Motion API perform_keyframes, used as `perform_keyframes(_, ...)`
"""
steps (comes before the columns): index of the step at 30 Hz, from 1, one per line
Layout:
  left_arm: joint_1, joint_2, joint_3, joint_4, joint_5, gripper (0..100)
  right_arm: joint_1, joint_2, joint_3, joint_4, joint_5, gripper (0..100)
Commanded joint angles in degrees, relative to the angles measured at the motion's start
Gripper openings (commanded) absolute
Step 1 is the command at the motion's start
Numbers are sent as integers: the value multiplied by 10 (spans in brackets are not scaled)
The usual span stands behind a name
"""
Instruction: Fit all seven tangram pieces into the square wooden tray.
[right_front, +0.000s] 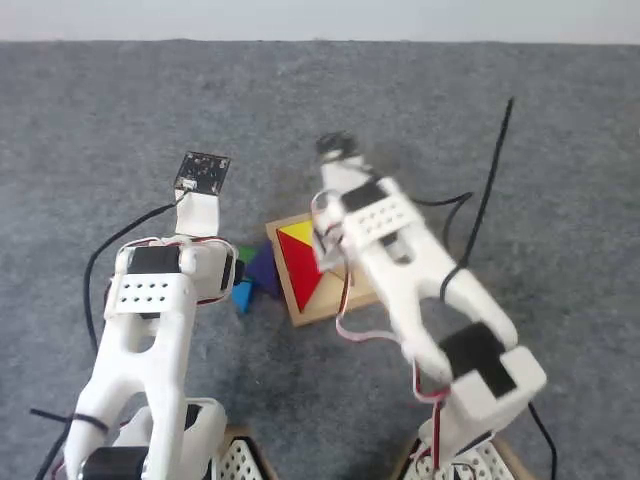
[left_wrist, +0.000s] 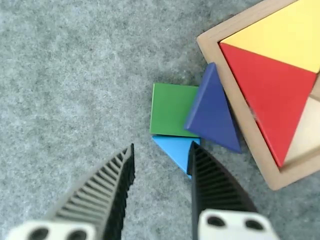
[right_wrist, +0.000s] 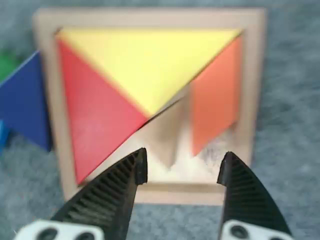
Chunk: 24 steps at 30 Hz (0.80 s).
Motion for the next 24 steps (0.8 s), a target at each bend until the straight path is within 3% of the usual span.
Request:
perform_keyframes(1,-1,-4,-6,-9,-4,166,-27,-42,46,-44,6,241)
perform_keyframes(8,-3,-4,-6,-9,-4,166,-25,22,30,-53,9,241)
perform_keyframes(18,-4,-4,-7,-9,-4,166,54,93,-54,-52,33,241)
perform_keyframes(24,-4,-4,-7,-9,-4,166,62,104,-84,-52,33,241)
